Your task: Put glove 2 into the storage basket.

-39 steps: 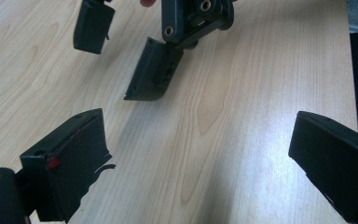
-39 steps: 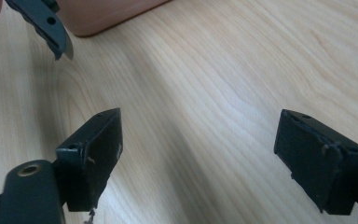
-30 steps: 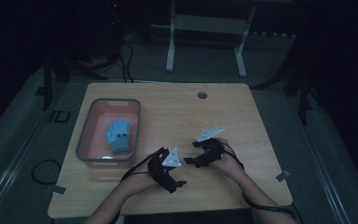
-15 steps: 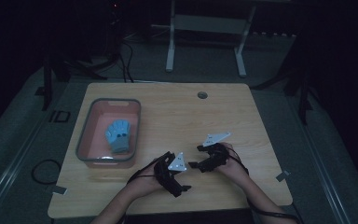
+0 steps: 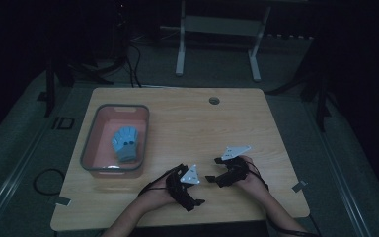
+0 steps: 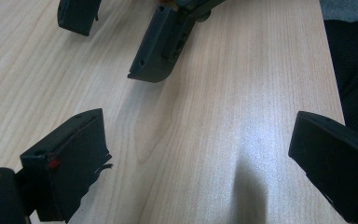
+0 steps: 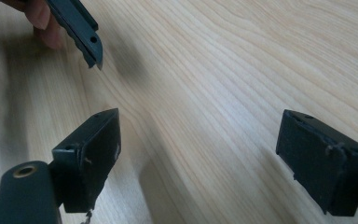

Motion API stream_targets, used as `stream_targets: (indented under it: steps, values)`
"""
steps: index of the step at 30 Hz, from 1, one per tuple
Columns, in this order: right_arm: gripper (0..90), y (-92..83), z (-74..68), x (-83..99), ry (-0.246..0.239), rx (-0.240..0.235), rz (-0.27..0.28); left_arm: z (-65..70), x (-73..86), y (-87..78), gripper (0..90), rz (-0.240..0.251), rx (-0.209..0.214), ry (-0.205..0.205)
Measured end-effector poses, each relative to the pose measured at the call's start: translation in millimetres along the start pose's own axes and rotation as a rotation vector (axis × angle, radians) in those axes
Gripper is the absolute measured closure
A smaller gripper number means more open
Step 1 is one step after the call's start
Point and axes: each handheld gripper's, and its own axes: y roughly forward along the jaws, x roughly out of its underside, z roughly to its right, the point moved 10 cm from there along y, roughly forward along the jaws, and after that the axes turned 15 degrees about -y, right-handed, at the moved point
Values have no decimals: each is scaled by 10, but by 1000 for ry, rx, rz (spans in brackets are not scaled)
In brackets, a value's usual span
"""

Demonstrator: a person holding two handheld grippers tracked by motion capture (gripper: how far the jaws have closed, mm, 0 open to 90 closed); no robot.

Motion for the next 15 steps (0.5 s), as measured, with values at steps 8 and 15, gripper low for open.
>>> stream_targets:
  steps: [8, 15]
  values:
    - [140, -19, 9, 37, 3, 13, 12, 1, 33, 20, 46, 3, -1, -5]
    - [142, -3, 17, 56, -6, 25, 1, -3, 28, 5, 46, 19, -1, -7]
